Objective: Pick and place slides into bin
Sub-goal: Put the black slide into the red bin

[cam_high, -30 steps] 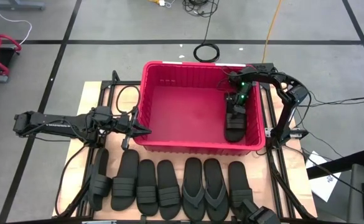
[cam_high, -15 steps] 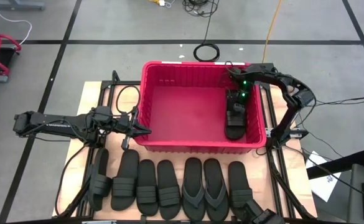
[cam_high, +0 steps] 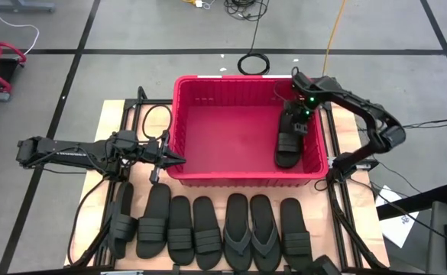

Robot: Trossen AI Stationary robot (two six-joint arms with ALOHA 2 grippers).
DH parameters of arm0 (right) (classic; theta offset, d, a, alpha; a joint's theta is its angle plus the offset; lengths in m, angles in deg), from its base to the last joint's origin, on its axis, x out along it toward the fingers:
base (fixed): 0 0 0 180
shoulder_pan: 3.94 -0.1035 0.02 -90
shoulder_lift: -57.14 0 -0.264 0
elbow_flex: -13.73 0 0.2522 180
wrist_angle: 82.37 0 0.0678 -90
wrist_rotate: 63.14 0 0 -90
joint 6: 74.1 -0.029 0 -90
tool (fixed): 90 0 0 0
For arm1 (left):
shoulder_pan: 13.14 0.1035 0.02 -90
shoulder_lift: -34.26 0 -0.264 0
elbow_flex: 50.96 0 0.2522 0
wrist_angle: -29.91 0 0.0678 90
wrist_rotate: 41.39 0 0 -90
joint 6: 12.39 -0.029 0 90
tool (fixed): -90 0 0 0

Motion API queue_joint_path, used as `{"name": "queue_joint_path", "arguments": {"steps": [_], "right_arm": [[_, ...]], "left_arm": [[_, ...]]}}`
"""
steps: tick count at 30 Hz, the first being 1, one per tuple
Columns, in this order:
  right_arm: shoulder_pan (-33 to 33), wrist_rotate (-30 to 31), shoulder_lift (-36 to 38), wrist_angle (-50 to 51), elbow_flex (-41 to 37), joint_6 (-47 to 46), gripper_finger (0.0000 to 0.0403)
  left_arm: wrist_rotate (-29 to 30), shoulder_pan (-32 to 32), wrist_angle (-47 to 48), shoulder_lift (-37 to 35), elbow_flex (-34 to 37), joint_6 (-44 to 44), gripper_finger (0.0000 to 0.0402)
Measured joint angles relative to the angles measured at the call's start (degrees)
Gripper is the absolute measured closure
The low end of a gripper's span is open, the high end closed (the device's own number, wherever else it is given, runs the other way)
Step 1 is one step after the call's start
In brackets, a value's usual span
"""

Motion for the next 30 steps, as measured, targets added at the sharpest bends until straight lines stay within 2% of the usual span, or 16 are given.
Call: {"name": "queue_joint_path", "arguments": {"steps": [4, 9, 12, 14, 17, 19, 24, 30], "right_arm": [[-2.42, -0.24, 4.36, 0.17, 0.0, -1.14, 0.0262], [-8.43, -1.61, 11.98, 0.58, 0.0, -3.46, 0.0325], [-12.16, -8.28, 17.7, -0.72, 0.0, -4.32, 0.0378], [-14.04, -14.48, 21.83, -3.45, 0.0, -7.86, 0.0395], [-15.99, -24.52, 28.2, -9.24, 0.0, -15.69, 0.0393], [-16.62, -29.06, 32.11, -13.76, 0.02, -20.54, 0.0398], [-16.83, -30.52, 37.7, -23.21, 0.02, -30.48, 0.04], [-16.83, -30.61, 38.77, -30.86, 0.02, -38.51, 0.0402]], "left_arm": [[0.02, 0.0, 0.07, 0.0, 0.0, 0.4, 0.038], [0.02, 0.02, 0.69, 0.02, 0.0, 1.42, 0.038], [0.02, 0.0, 0.74, 0.02, 0.0, 1.94, 0.038], [0.02, 0.0, 0.74, 0.0, 0.0, 2.35, 0.038], [0.02, 0.01, 0.74, 0.02, 0.0, 3.01, 0.038], [0.02, 0.01, 0.72, 0.01, 0.0, 3.25, 0.038], [0.02, 0.0, 0.26, 0.02, 0.0, 4.08, 0.038], [0.02, 0.02, -2.98, 0.02, 0.0, 7.73, 0.038]]}}
